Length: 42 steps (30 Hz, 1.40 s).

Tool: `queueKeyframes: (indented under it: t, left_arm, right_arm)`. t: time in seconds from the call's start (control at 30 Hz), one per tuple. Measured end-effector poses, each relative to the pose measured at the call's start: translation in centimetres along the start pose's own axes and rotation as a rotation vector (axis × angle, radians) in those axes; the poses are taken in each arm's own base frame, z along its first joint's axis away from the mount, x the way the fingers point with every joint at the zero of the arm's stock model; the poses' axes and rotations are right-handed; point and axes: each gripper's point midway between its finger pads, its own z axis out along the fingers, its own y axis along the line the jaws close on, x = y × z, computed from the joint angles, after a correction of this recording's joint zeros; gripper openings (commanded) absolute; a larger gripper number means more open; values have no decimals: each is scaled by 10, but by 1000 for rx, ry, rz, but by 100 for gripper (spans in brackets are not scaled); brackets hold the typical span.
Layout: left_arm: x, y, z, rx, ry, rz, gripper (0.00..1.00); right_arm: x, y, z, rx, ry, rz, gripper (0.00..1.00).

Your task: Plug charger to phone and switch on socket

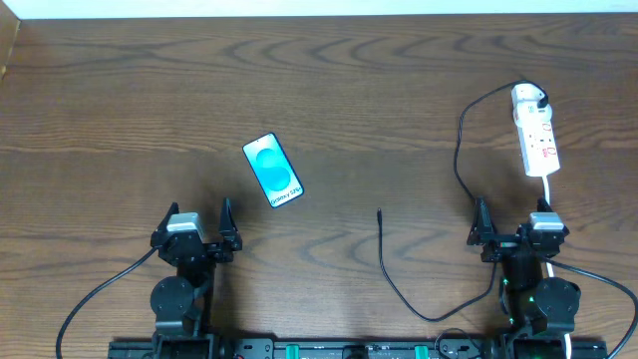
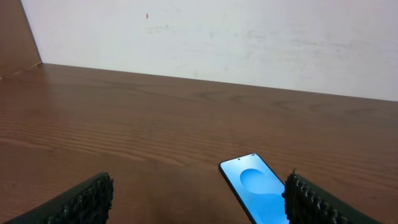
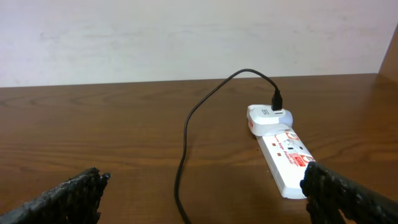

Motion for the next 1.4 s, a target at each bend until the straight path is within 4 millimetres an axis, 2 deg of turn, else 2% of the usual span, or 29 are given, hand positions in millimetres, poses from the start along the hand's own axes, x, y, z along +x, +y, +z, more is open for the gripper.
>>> queueKeyframes:
  t: [1.17,1.4]
  left_arm:
    - [0,-1,0,3,0,0,87]
    - [6,-2,-5,10,98,2,87]
  right_arm:
    - [0,0,0,0,0,0,99]
    - [0,0,0,0,0,0,99]
